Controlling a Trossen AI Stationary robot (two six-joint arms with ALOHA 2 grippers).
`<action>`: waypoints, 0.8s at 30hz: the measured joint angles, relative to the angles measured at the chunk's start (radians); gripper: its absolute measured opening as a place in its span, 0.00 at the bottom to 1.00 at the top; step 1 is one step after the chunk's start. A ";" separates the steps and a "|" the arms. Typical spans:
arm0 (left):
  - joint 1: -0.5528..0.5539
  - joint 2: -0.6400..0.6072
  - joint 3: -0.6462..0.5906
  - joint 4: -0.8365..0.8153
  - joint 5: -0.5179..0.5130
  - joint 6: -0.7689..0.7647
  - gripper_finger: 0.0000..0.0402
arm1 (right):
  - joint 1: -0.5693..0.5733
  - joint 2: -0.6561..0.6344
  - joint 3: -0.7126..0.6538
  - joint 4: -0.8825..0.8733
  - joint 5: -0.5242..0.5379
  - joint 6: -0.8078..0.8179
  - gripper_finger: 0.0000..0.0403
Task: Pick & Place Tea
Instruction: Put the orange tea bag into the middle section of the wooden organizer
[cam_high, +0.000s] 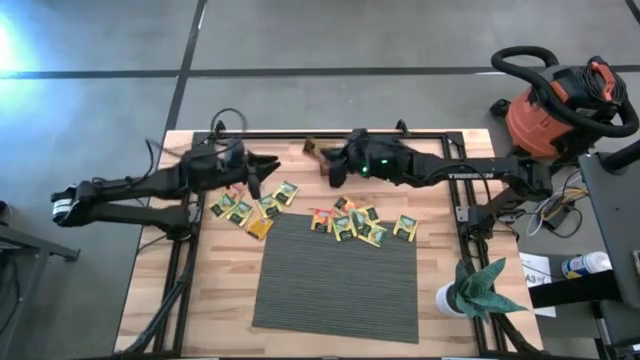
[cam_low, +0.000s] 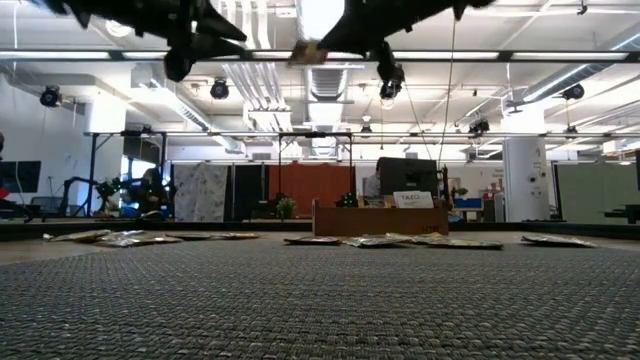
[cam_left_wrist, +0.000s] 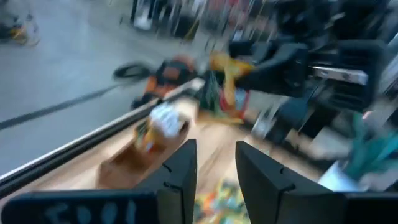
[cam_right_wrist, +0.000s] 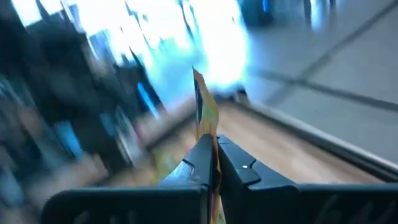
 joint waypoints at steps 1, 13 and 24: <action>0.000 -0.014 -0.042 0.080 0.000 -0.020 0.26 | -0.003 -0.004 -0.035 0.111 0.002 0.041 0.02; 0.000 0.160 -0.235 0.632 -0.002 -0.325 0.26 | -0.002 0.074 -0.150 0.473 -0.024 0.297 0.02; -0.004 0.303 -0.137 0.750 0.023 -0.275 0.26 | 0.003 0.074 -0.079 0.377 -0.004 0.253 0.02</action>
